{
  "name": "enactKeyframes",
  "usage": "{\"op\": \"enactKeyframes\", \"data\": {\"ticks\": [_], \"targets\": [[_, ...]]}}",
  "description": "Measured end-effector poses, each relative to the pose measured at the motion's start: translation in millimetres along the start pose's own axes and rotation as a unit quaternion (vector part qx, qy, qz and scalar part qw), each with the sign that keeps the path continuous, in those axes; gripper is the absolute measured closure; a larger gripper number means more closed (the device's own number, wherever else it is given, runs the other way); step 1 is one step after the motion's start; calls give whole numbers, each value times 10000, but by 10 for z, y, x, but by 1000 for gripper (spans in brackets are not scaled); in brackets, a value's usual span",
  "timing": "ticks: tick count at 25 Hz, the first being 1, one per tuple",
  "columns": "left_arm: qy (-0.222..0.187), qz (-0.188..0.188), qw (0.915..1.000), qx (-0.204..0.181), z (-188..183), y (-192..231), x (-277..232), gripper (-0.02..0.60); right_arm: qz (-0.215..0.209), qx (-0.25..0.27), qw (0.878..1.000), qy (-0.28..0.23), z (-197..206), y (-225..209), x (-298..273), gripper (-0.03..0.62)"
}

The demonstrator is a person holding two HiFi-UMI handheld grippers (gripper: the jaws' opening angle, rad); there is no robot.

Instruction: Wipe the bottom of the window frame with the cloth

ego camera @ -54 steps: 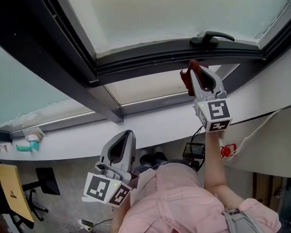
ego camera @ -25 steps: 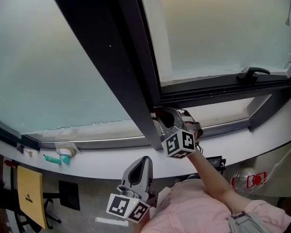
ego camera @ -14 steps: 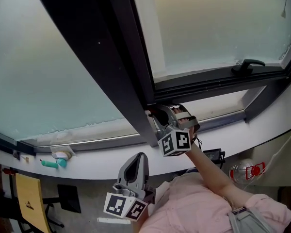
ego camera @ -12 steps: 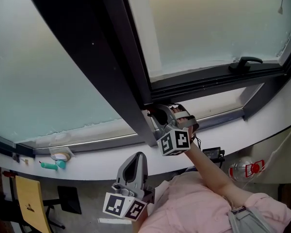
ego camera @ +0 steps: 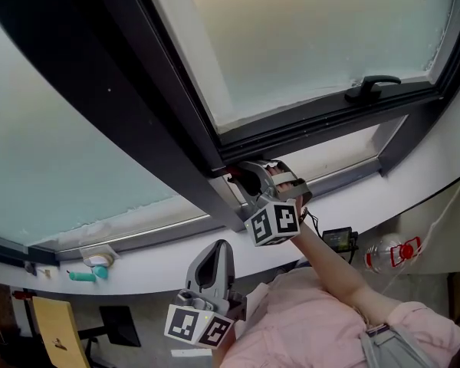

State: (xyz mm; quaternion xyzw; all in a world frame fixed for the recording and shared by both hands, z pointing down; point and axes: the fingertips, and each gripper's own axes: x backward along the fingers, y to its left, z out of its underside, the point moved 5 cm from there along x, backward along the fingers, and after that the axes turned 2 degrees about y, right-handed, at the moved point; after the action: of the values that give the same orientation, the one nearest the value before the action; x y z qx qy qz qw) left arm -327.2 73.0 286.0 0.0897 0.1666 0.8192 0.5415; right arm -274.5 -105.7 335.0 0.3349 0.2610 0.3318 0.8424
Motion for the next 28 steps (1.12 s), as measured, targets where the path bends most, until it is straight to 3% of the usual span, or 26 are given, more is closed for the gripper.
{"op": "enactKeyframes", "data": {"ticks": [19,28], "targets": [[105,170,9998,23,44,-44,-93,588,294,-773,9963,222,361,-234,208,530],[178,442,9989,43,84,-35,-156,588,409,-787,9956,299,340,-251,98,528]]}}
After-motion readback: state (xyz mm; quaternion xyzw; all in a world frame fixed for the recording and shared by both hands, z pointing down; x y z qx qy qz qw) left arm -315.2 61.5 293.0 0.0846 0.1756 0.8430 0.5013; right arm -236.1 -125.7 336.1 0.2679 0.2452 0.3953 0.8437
